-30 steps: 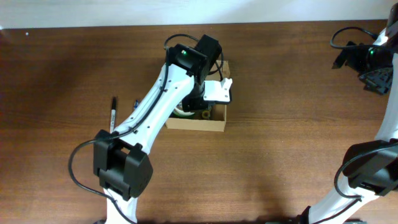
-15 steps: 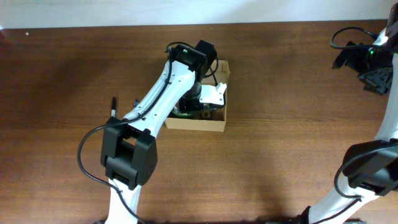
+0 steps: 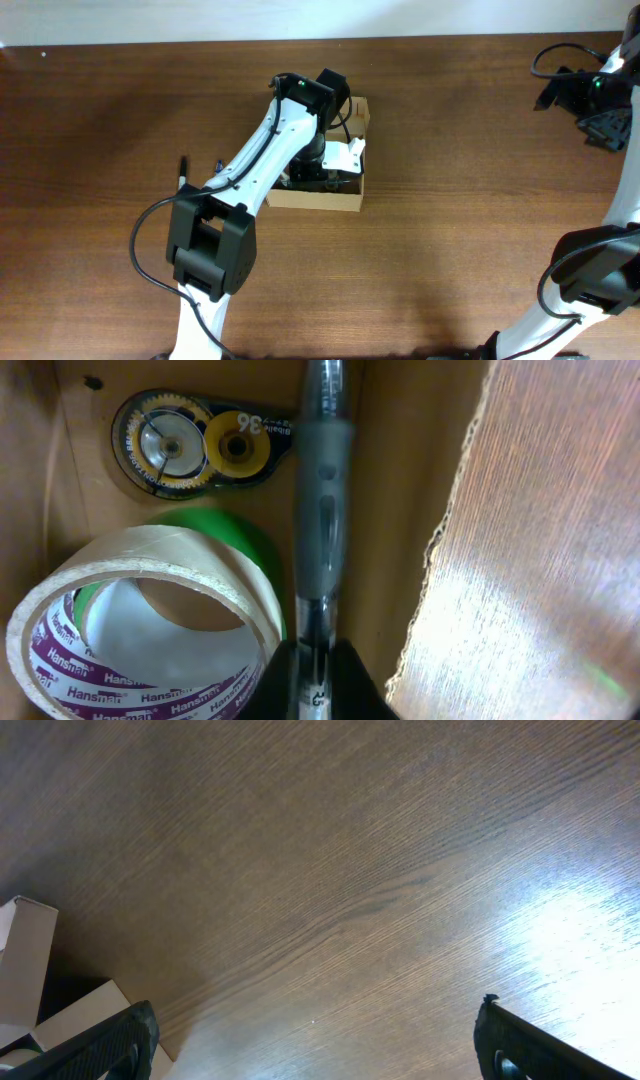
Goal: Pack container
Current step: 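Carry the black pen with the left gripper and drop it into the box, then move the left gripper back to the pens and grasp the black Sharpie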
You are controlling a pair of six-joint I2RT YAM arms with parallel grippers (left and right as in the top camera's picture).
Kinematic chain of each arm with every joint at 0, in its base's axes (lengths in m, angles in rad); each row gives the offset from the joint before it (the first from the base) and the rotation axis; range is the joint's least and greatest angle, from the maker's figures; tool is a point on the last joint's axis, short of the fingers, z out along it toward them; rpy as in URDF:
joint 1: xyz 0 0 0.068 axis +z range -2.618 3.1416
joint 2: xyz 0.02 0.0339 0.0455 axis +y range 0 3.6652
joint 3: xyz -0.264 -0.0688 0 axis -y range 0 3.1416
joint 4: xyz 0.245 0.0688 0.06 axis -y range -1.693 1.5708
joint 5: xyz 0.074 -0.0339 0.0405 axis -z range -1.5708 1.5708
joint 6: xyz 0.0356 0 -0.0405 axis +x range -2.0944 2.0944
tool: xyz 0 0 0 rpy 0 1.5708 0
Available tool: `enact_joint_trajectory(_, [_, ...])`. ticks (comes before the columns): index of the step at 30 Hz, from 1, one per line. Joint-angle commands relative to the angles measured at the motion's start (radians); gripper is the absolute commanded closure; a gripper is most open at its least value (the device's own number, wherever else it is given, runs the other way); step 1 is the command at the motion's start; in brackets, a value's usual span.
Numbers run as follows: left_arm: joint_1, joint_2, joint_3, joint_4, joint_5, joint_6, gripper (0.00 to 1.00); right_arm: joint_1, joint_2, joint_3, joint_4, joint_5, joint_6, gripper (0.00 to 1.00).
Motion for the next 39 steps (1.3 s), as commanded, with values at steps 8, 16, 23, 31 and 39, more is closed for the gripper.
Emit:
enact_joint_trajectory(8, [0.003, -0.002, -0.003, 0.0, -0.027, -0.001, 0.63, -0.001, 0.002, -0.005, 0.0, -0.005, -0.003, 0.01])
enact_joint_trajectory(16, [0.05, -0.233, -0.004, 0.145, -0.205, -0.254, 0.59, -0.001, 0.002, -0.005, 0.0, -0.005, -0.003, 0.01])
enact_joint_trajectory(23, [0.387, -0.612, -0.093, 0.326, -0.033, -0.477, 0.63, -0.001, 0.002, -0.005, 0.0, -0.005, -0.003, 0.01])
enact_joint_trajectory(31, [0.676, -0.65, -0.444, 0.501, -0.019, -0.768, 0.53, -0.001, 0.002, -0.005, 0.0, -0.005, -0.003, 0.01])
enact_joint_trajectory(39, [0.718, -0.451, -0.641, 0.54, -0.018, -0.801, 0.42, -0.001, 0.002, -0.005, 0.0, -0.005, -0.003, 0.01])
